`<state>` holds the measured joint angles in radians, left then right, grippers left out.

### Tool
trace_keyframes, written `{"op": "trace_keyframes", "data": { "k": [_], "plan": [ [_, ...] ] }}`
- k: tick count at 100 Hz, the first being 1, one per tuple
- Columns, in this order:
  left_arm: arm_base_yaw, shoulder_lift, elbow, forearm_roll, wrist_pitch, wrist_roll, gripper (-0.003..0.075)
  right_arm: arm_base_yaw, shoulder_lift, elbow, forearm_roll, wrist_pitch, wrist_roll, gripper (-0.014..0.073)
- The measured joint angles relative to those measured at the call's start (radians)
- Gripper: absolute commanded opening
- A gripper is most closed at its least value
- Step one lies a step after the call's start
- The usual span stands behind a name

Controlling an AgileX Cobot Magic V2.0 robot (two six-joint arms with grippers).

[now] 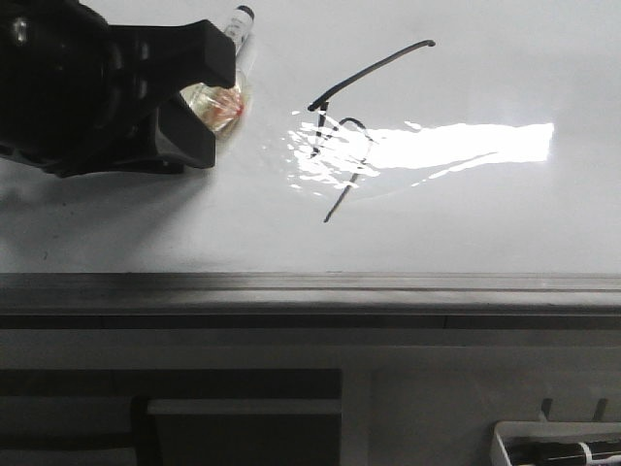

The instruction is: Write number 5 on whiteboard

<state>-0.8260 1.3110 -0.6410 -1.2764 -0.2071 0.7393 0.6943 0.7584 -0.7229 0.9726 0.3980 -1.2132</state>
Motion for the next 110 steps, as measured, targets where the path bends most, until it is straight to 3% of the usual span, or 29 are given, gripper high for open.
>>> {"op": "trace_keyframes", "data": {
  "k": [20,39,53,87,110],
  "plan": [
    [-0.002,0.0,-0.002,0.0,0.007,0.0,0.0253,0.0,0.0,0.0,0.031,0.0,0.001,-0.0061],
    [-0.008,0.0,-0.006,0.002,0.023,0.0,0.0468,0.0,0.0,0.0,0.037,0.0,0.001,-0.0061],
    [-0.013,0.0,-0.007,0.006,0.031,0.0,0.0549,0.0,0.0,0.0,0.04,0.0,0.001,-0.0061],
    [-0.005,-0.045,-0.064,0.054,0.047,-0.002,0.0571,0.0,-0.004,0.0,0.04,0.0,0.001,-0.0061],
    [0.001,-0.214,-0.084,0.086,0.036,0.014,0.0559,0.0,-0.053,0.0,0.04,-0.001,0.002,-0.0061]
  ]
}}
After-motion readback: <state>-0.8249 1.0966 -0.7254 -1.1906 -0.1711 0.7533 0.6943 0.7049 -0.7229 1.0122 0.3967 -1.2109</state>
